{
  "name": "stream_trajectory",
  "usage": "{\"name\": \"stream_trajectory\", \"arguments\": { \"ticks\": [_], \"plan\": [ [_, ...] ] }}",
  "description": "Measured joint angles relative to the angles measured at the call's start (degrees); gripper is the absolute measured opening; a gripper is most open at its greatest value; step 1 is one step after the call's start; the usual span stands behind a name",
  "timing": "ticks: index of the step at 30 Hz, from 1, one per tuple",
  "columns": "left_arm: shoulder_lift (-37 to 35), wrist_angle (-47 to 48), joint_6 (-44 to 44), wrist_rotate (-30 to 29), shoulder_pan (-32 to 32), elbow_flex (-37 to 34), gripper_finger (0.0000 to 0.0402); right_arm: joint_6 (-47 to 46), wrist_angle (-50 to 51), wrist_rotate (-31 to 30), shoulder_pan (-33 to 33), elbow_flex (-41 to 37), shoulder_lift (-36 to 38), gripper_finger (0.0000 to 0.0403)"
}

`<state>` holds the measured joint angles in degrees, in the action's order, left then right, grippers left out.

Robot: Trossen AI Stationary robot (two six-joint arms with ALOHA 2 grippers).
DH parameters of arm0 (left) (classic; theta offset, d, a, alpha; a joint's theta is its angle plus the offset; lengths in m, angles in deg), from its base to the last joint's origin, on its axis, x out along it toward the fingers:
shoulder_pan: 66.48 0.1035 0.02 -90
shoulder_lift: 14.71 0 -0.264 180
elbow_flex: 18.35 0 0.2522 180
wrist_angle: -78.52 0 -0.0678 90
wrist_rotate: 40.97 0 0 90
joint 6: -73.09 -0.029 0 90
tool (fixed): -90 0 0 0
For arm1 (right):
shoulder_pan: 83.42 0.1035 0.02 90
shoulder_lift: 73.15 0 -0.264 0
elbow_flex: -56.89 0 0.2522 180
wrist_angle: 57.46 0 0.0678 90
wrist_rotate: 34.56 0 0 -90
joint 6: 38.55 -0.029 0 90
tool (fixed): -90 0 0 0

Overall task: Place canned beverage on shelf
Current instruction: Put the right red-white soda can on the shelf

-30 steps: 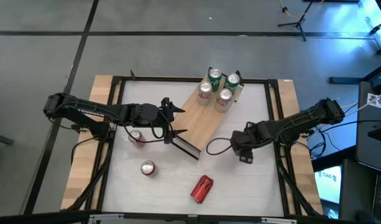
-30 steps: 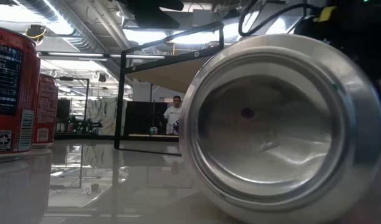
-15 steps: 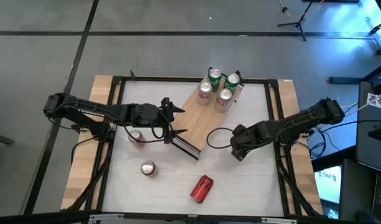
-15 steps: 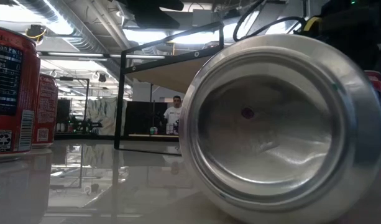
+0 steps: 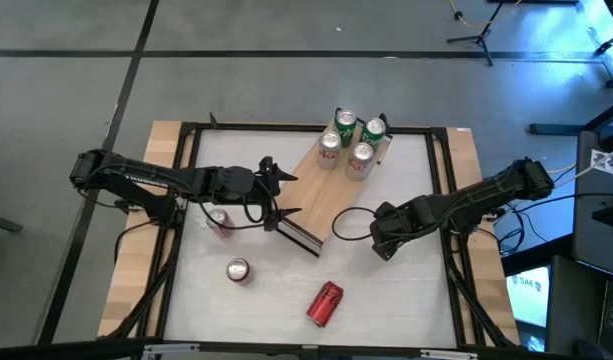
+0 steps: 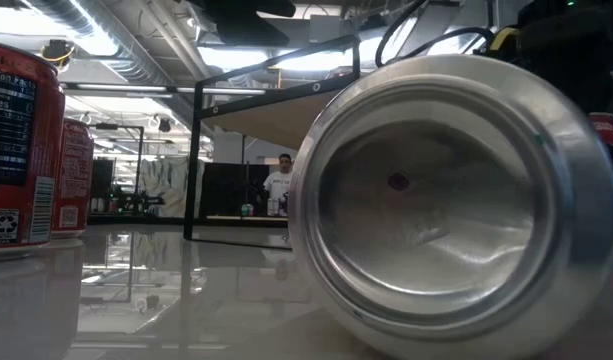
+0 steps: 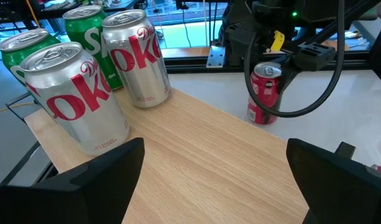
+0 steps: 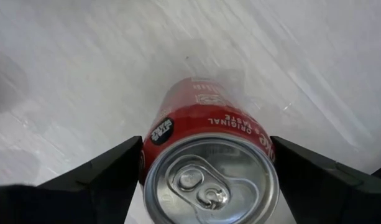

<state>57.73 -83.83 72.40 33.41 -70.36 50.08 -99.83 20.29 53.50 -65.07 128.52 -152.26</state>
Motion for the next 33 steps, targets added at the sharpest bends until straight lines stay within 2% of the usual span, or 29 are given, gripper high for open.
{"name": "stream_trajectory", "arguments": {
  "ticks": [16,23,33],
  "plan": [
    [0.00,0.01,0.00,0.00,0.00,0.00,0.0384,0.49,-0.29,-0.54,0.00,0.02,0.04,0.0340],
    [0.00,0.00,0.00,0.00,-0.01,0.00,0.0384,7.37,-1.19,-0.61,0.00,0.15,0.07,0.0340],
    [0.00,0.01,0.00,0.00,-0.01,0.00,0.0384,7.74,-1.09,-0.61,0.00,0.20,0.09,0.0340]
  ]
}}
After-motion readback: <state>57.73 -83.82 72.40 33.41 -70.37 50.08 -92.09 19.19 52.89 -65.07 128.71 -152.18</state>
